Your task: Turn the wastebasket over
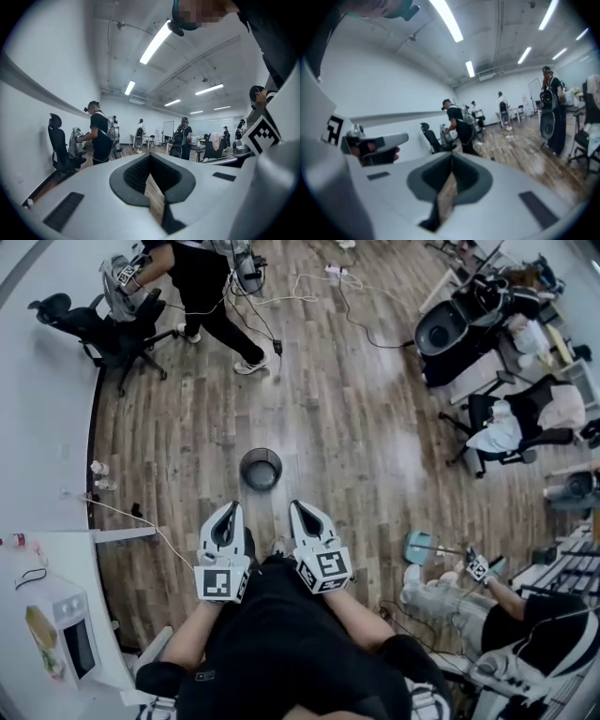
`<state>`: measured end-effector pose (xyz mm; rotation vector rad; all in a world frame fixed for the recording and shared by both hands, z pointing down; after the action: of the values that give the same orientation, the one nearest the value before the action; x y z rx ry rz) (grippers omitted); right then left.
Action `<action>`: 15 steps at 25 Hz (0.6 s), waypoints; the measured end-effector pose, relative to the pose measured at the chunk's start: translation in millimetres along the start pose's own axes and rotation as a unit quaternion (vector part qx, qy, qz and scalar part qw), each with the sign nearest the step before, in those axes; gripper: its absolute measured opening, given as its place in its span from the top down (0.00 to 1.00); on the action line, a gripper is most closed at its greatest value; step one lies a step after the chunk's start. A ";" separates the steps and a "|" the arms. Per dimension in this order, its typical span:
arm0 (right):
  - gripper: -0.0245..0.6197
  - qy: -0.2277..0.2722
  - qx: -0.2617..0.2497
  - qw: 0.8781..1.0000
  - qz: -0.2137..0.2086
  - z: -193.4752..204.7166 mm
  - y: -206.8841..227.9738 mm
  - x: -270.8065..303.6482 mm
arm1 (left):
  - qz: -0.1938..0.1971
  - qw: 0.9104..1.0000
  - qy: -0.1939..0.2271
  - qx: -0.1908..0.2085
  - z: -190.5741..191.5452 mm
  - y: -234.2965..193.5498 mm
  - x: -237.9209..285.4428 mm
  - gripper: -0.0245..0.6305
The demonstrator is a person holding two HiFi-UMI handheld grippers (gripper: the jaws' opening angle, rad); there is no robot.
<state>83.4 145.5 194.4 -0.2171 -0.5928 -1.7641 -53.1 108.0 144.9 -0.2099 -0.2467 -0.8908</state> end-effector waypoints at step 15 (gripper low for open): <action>0.91 -0.002 -0.020 1.000 -0.024 14.0 -30.4 -14.9 | -0.013 1.000 0.003 -0.017 13.9 11.0 -21.1 0.91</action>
<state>56.6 170.3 191.3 -0.2361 -0.5701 -1.8239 -58.8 134.2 150.9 -0.2365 -0.2282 -0.9219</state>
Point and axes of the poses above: the fingertips, and each gripper's own axes: x forward along the fingers, y to its right, z out of its underside, the point moved 2 cm from there along -x, backward along the fingers, and after that the axes turned 12 degrees about -y, right-handed, at the moved point
